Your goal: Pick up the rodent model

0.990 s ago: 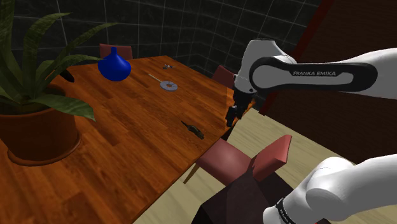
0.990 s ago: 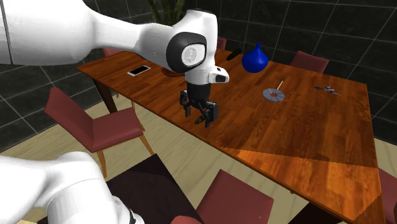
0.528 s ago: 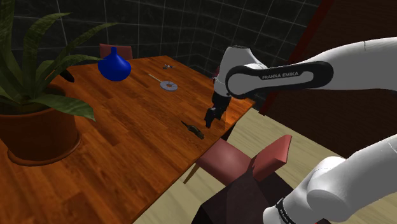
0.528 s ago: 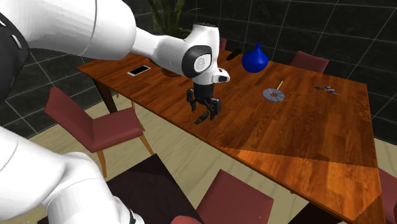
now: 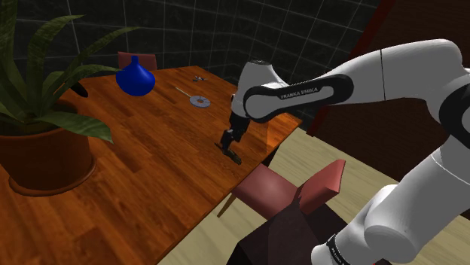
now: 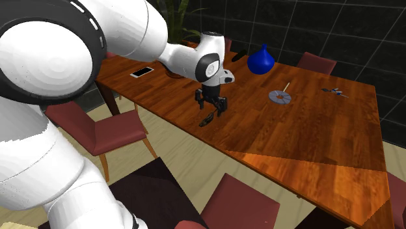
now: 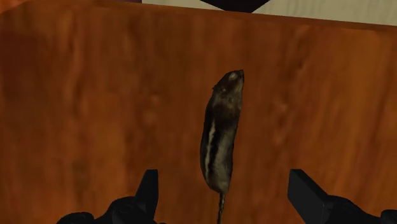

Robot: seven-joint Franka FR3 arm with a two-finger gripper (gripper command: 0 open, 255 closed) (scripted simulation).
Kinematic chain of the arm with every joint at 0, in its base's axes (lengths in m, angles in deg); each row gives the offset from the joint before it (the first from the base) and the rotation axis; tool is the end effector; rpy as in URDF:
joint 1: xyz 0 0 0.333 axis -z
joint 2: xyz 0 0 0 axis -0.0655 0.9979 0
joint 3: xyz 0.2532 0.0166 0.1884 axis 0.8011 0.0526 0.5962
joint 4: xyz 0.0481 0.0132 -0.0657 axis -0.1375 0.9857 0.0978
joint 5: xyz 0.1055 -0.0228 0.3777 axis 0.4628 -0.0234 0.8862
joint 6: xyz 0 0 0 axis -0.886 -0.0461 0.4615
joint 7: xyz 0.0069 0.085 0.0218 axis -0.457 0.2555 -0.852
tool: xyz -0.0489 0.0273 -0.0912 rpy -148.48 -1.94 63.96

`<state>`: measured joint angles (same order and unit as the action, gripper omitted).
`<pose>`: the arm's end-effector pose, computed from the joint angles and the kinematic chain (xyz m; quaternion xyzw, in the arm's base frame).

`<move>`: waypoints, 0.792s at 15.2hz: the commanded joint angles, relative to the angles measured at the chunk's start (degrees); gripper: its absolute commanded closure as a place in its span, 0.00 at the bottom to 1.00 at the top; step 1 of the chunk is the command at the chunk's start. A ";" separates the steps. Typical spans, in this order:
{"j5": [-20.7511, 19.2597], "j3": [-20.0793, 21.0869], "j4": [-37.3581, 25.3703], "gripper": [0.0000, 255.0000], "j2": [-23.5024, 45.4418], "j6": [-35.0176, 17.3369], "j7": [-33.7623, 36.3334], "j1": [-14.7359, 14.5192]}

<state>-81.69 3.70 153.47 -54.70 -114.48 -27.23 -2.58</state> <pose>0.5026 0.1548 0.3874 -0.9862 -0.1648 -0.0154 0.0091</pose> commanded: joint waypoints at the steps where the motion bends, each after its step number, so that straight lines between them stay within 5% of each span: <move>1: -0.16 0.04 0.62 0.00 1.03 -1.77 0.04 -0.03; 7: -0.62 0.06 2.11 0.00 3.05 -5.25 0.33 -0.06; 8: -0.63 0.03 2.12 1.00 3.12 -5.33 0.28 -0.03; 12: -0.61 0.03 2.23 1.00 3.05 -5.37 0.26 -0.03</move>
<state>-82.29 3.74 155.66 -51.68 -119.84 -26.97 -2.62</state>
